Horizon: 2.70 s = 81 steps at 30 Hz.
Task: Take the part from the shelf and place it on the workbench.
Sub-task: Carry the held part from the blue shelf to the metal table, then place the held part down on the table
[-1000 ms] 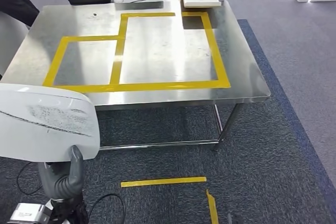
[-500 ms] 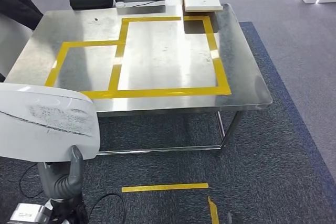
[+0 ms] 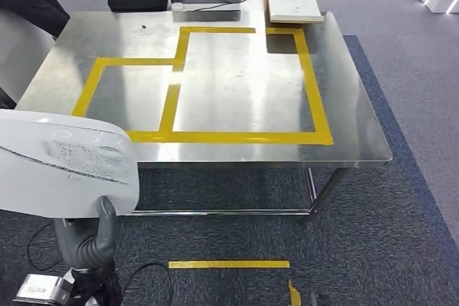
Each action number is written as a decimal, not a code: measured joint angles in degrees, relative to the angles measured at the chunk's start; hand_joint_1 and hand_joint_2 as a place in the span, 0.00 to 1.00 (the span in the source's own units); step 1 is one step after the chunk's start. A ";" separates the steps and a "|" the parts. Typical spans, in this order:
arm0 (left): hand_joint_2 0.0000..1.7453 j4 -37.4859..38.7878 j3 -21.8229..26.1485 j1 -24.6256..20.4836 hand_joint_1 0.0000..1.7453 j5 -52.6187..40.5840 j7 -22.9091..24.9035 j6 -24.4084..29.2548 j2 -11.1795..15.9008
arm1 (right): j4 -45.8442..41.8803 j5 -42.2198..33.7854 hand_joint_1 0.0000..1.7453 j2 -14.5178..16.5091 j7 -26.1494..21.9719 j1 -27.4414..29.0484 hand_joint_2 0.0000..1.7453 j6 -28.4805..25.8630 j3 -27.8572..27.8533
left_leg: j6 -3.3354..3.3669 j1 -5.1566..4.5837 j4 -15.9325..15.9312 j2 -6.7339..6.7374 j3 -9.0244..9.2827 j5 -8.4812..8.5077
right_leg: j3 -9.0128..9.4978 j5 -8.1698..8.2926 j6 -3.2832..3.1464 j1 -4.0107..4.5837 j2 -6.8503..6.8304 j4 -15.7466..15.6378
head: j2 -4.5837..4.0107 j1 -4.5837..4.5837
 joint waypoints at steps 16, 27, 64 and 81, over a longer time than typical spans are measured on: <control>1.00 1.44 -2.55 -1.47 1.00 -2.15 0.02 0.87 -0.34 | 0.00 -1.56 0.00 -0.05 0.57 0.21 0.00 0.27 -0.99 | -0.97 -0.23 2.64 0.63 -5.62 4.20 | 6.73 -4.99 -1.52 0.08 0.07 -2.64 | 0.00 -0.66; 1.00 3.35 -2.68 -2.25 1.00 -10.45 0.27 6.73 -0.50 | 0.00 -0.99 0.00 -0.13 1.51 0.29 0.00 0.95 -1.12 | 0.95 0.01 0.18 0.37 -2.26 1.91 | -4.21 -7.93 0.53 -0.04 -0.02 11.85 | 0.00 -0.16; 1.00 60.45 4.71 -50.38 1.00 -59.68 16.44 20.42 9.95 | 0.15 12.63 0.00 -0.14 7.99 -3.46 0.00 3.14 7.37 | -0.79 -0.26 0.24 0.39 -3.97 3.17 | -0.51 1.45 -1.69 0.54 0.20 -2.42 | 0.00 -0.04; 1.00 66.06 -0.20 -50.30 1.00 -61.77 19.48 24.49 5.27 | 0.46 12.64 0.00 0.02 8.31 -3.11 0.00 2.99 7.61 | -0.97 0.29 0.38 0.56 -5.91 4.97 | 0.58 -0.13 -0.78 0.11 0.17 -2.43 | 0.00 -0.15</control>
